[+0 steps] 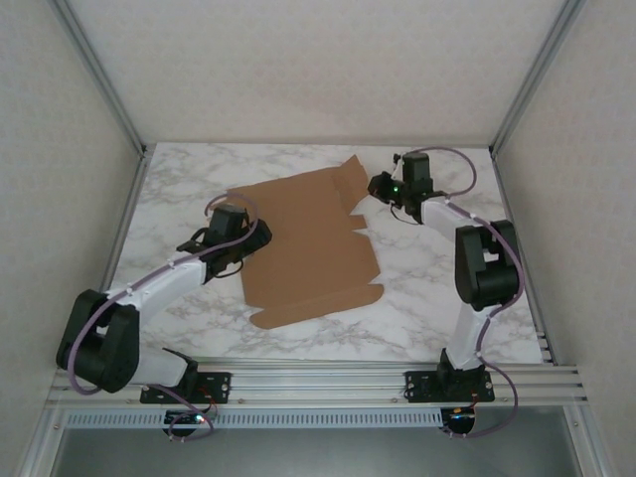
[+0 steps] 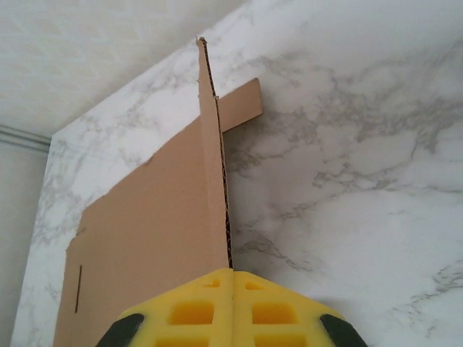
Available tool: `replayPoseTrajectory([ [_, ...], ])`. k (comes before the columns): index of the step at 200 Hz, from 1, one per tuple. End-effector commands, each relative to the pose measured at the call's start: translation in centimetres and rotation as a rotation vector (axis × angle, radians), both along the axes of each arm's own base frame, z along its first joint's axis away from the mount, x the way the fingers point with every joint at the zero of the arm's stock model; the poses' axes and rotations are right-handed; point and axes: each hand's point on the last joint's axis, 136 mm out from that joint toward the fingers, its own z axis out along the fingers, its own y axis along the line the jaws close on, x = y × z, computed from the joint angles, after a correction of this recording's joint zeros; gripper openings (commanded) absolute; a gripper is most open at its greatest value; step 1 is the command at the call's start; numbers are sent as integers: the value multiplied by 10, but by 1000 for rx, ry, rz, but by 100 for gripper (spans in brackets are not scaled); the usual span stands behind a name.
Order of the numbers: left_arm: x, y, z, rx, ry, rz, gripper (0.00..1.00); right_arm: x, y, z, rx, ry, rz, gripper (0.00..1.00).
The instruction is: Fold the paper box
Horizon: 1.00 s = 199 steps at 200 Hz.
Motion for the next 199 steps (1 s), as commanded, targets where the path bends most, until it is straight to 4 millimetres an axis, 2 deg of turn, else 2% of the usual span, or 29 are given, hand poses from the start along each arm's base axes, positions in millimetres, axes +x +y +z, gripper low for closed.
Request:
replayPoseTrajectory([
  [1, 9, 17, 42, 58, -83, 23, 84, 1, -8, 75, -78, -138, -4, 0],
  [30, 10, 31, 66, 79, -131, 48, 85, -6, -20, 116, -184, -162, -6, 0],
  [45, 9, 37, 73, 76, -149, 60, 85, -9, -36, 139, -277, -199, -38, 0],
  [59, 8, 40, 75, 81, -157, 62, 86, -12, -56, 169, -357, -252, -90, 0],
  [83, 9, 47, 72, 97, -154, 68, 86, -20, -82, 236, -444, -348, -160, 0],
  [90, 9, 49, 71, 99, -153, 70, 86, -24, -88, 261, -467, -387, -181, 0],
  [118, 11, 59, 66, 107, -151, 90, 87, -44, -102, 343, -501, -523, -236, 0],
  [128, 11, 62, 65, 106, -150, 97, 87, -53, -105, 366, -507, -560, -247, 0],
  [149, 10, 65, 63, 98, -154, 106, 87, -65, -102, 400, -492, -631, -232, 0],
  [166, 9, 66, 61, 98, -151, 109, 87, -70, -84, 414, -430, -685, -162, 0],
  [175, 9, 66, 60, 98, -151, 112, 87, -69, -69, 413, -396, -694, -106, 0],
  [187, 9, 67, 60, 97, -153, 114, 87, -64, -43, 398, -375, -673, -19, 0],
  [199, 8, 68, 60, 97, -154, 117, 88, -54, -12, 369, -391, -618, 69, 0],
])
